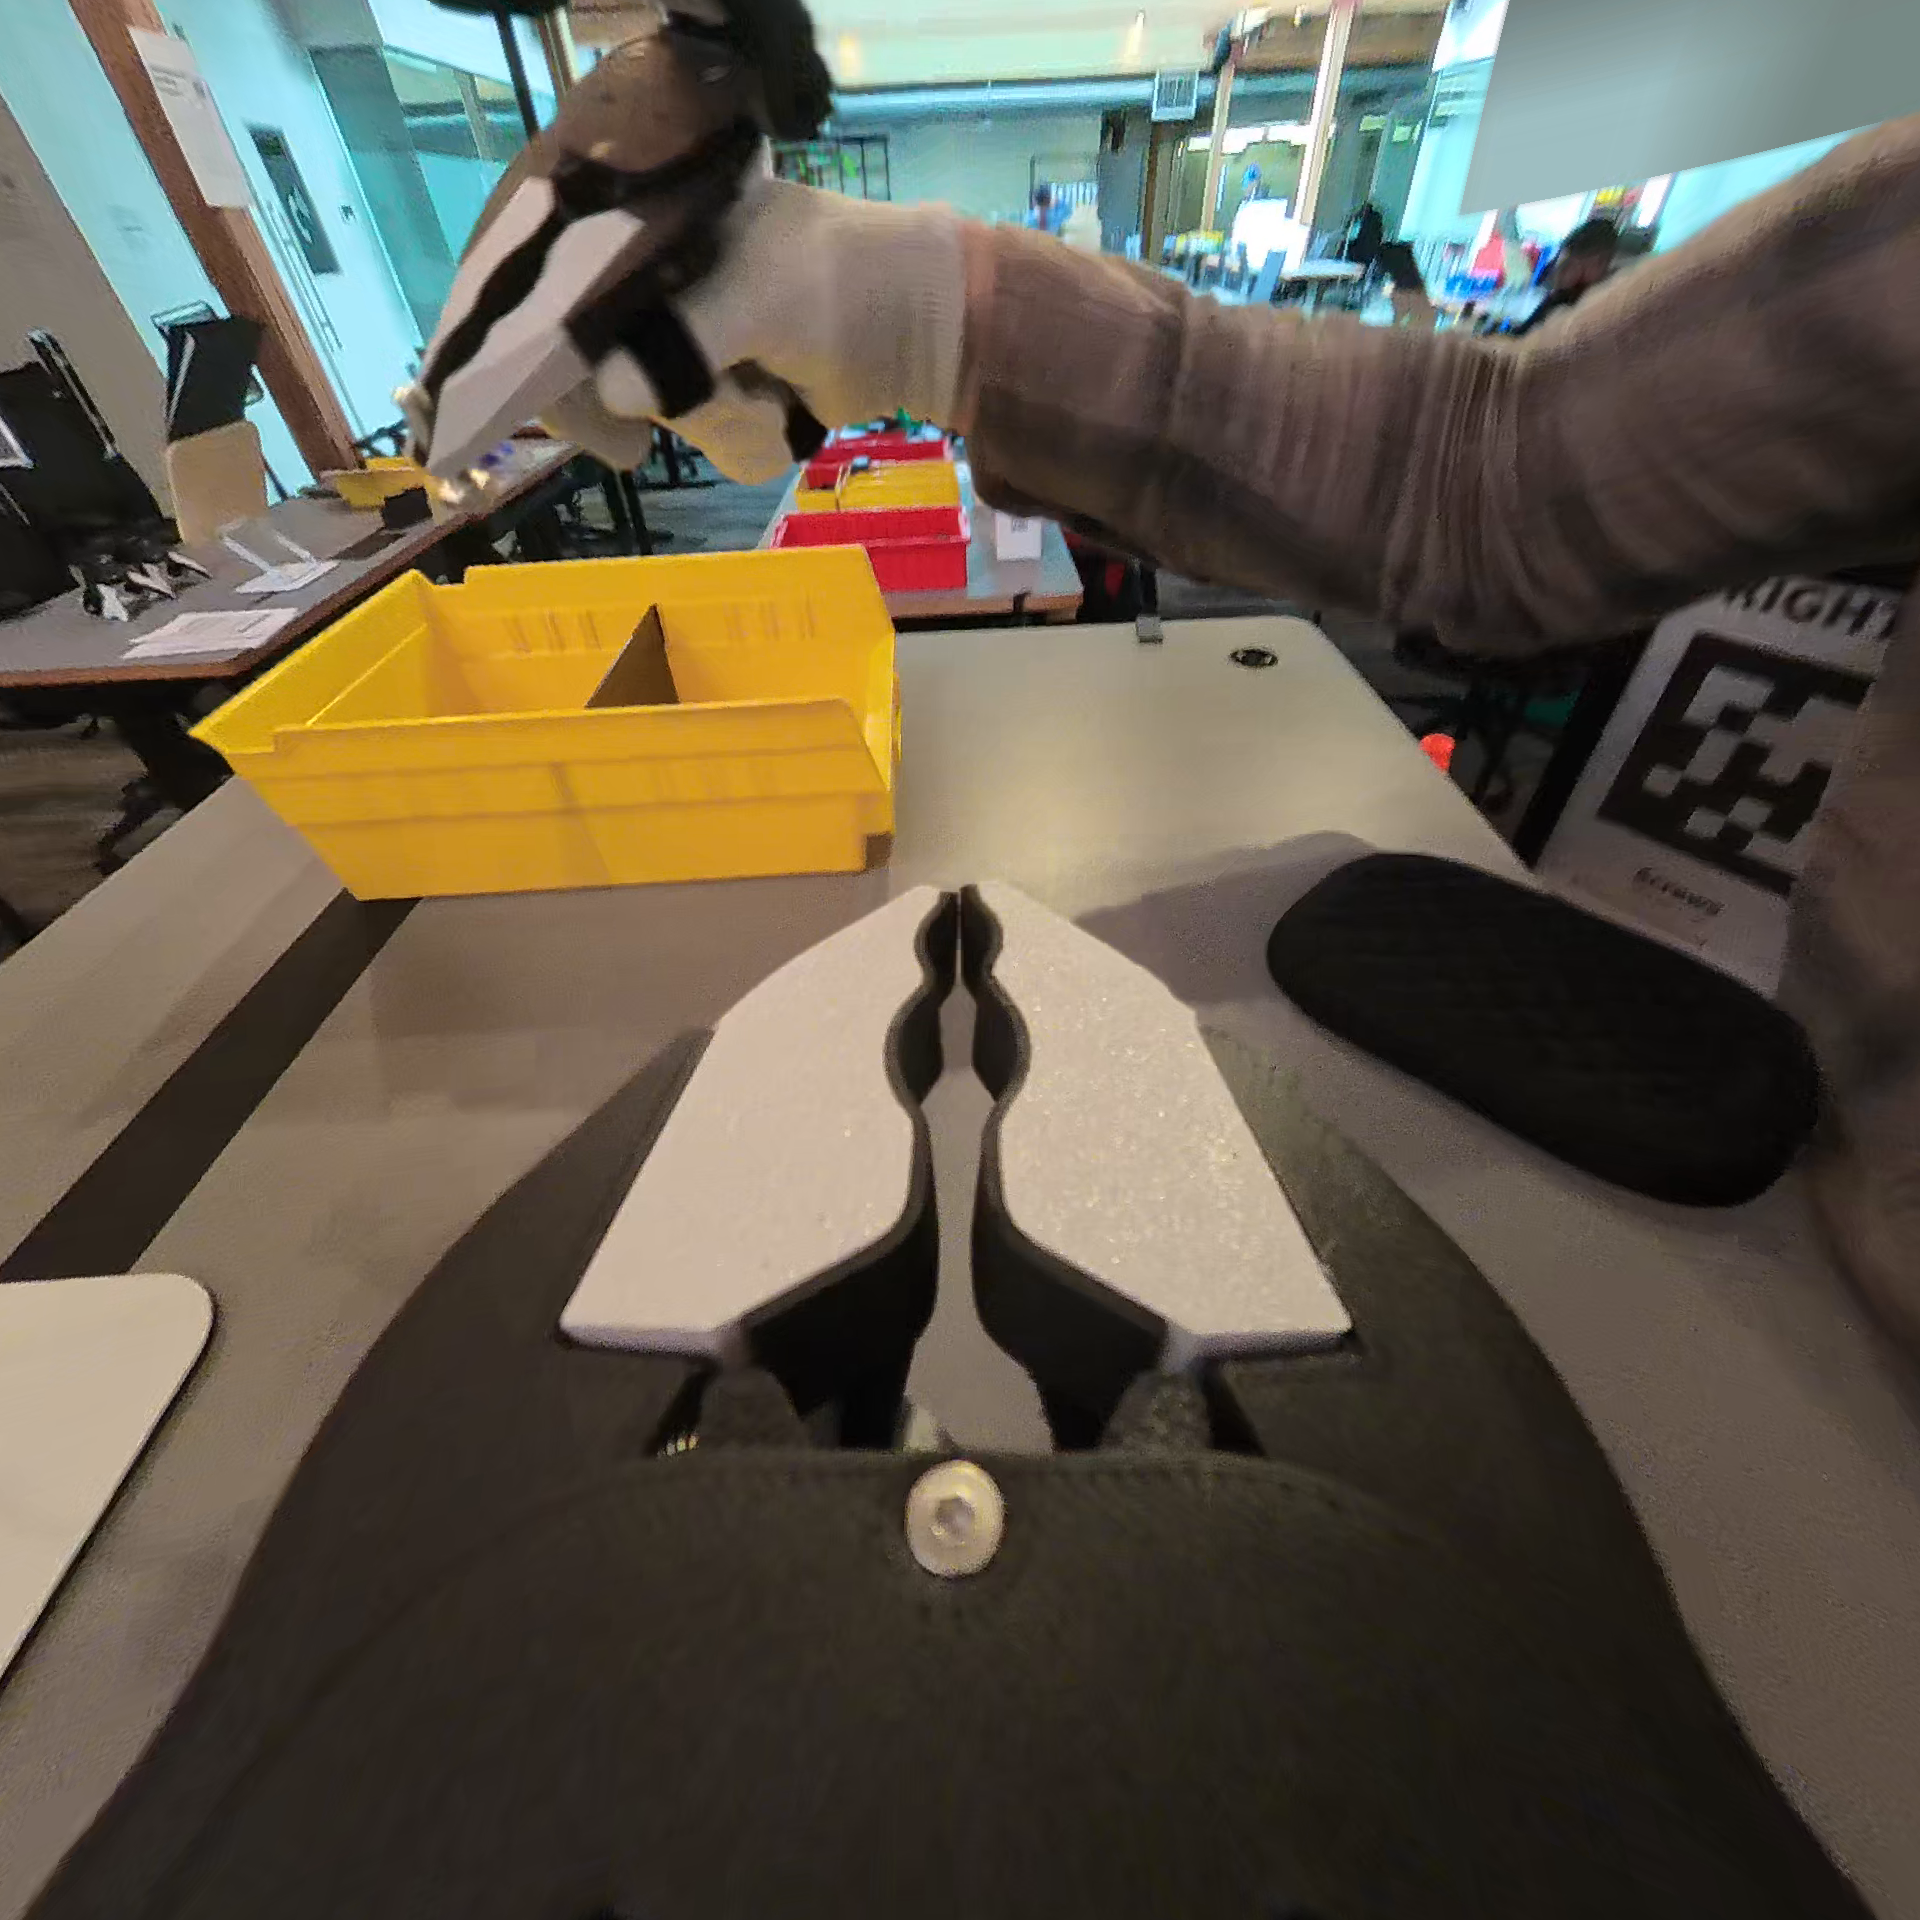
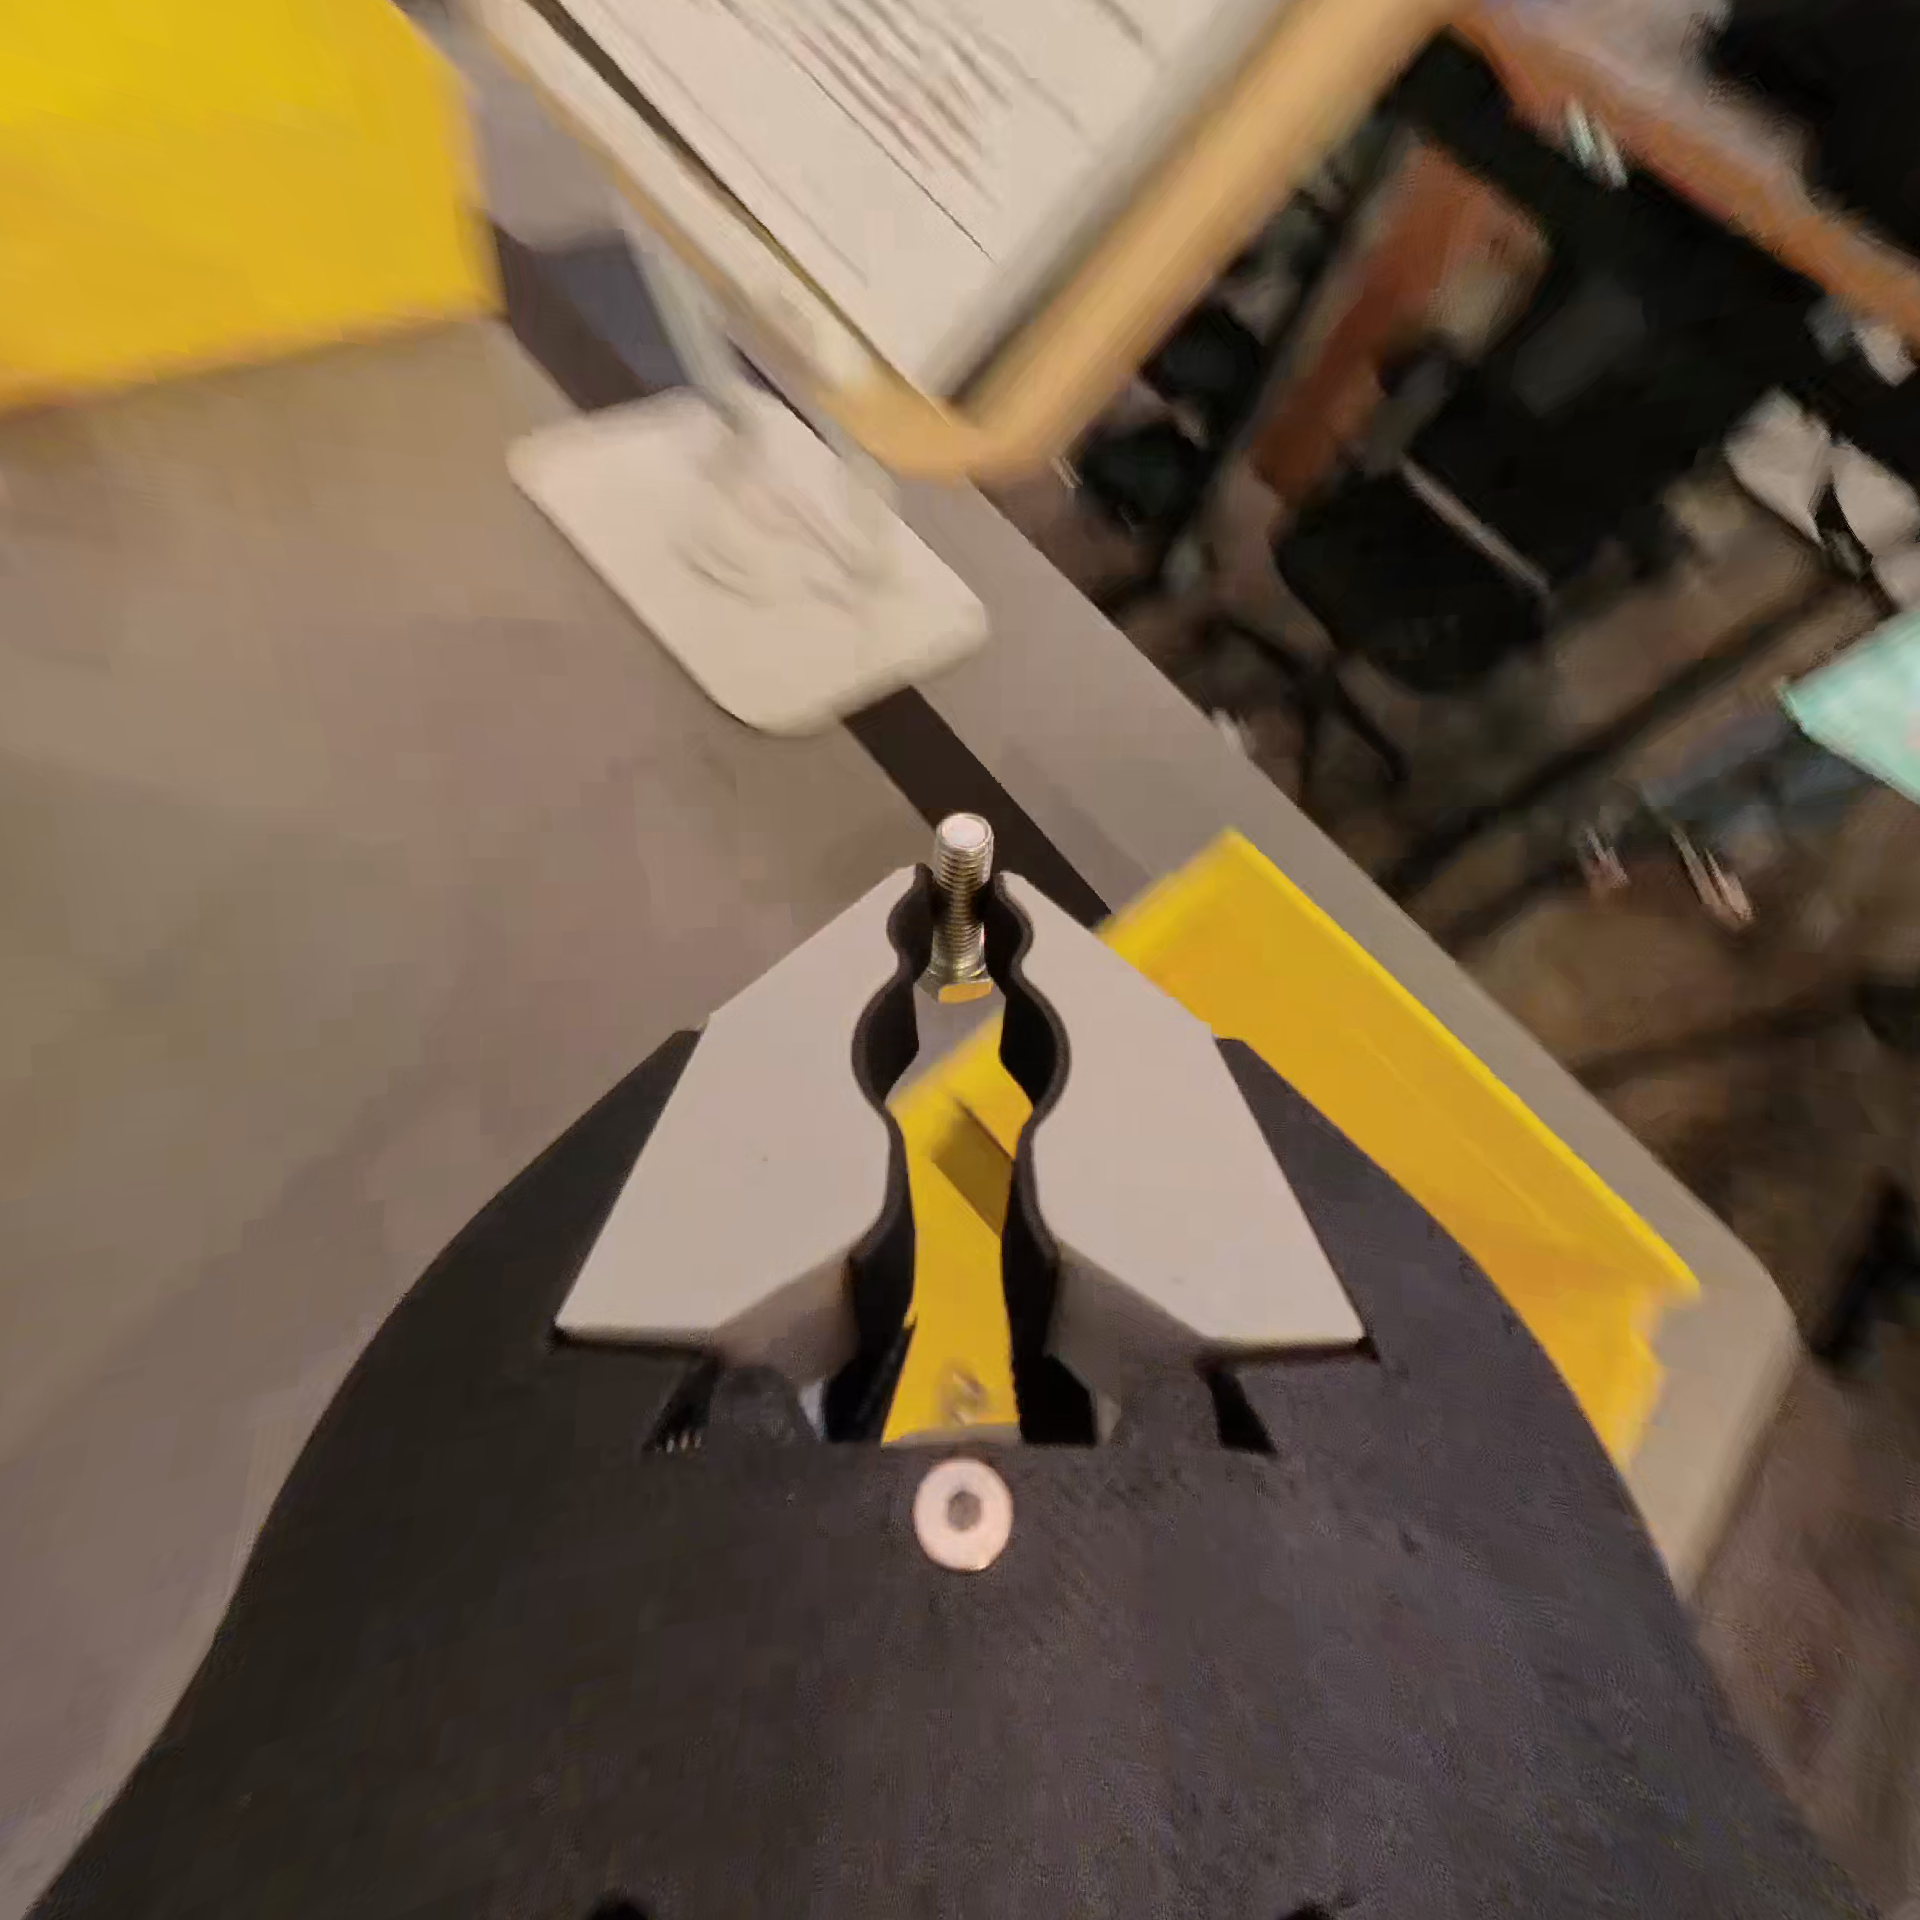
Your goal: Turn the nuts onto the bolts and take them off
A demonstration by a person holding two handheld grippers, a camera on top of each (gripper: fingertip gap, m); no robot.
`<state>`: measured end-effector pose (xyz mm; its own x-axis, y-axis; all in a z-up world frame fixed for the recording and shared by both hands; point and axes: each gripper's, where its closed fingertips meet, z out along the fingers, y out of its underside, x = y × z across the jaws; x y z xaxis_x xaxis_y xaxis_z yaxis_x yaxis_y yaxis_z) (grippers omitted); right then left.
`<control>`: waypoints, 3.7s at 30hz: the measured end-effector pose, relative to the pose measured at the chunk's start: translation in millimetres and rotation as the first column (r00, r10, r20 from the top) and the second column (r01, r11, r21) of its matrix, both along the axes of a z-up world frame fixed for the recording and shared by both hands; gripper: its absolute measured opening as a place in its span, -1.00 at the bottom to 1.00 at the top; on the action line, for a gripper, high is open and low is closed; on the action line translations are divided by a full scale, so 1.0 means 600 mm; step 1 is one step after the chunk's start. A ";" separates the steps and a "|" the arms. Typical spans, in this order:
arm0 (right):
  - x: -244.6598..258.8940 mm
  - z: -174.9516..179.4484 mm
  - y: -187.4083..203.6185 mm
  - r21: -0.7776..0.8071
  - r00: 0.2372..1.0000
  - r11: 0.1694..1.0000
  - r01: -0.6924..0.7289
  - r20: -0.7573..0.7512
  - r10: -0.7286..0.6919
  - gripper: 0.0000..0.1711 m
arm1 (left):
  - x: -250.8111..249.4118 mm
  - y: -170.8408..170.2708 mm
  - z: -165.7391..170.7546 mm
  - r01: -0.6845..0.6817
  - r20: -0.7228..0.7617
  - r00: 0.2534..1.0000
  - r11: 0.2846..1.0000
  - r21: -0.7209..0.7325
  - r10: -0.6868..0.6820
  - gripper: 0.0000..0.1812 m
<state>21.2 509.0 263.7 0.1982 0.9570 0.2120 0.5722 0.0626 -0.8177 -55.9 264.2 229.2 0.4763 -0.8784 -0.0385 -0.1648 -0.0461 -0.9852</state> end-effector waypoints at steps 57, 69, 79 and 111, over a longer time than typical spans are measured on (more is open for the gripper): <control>-0.161 0.184 -0.181 0.273 0.919 0.959 -0.071 -0.357 0.169 -0.72 | -0.579 -0.087 0.034 -0.896 -0.626 0.254 0.423 0.134 0.737 -0.75; -0.179 0.138 -0.158 0.248 0.951 0.966 -0.071 -0.275 0.140 -0.71 | -0.730 -0.181 -0.214 -0.977 -0.870 0.182 -0.011 -0.211 0.458 -0.71; -0.184 0.134 -0.163 0.227 0.945 0.969 -0.096 -0.284 0.160 -0.71 | -0.752 -0.176 -0.272 -0.951 -0.873 0.228 -0.096 -0.295 0.431 -0.80; -0.387 0.058 -0.318 -0.078 0.857 0.930 -0.358 -0.422 0.295 -0.64 | -0.276 0.097 0.118 -0.223 -0.272 0.111 0.290 0.931 0.956 -0.80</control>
<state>-210.8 318.0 298.7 -0.0946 0.9950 0.0332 0.1661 0.0486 -0.9849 -221.3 322.3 300.3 0.2113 0.2018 -0.9564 -0.9622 -0.1292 -0.2399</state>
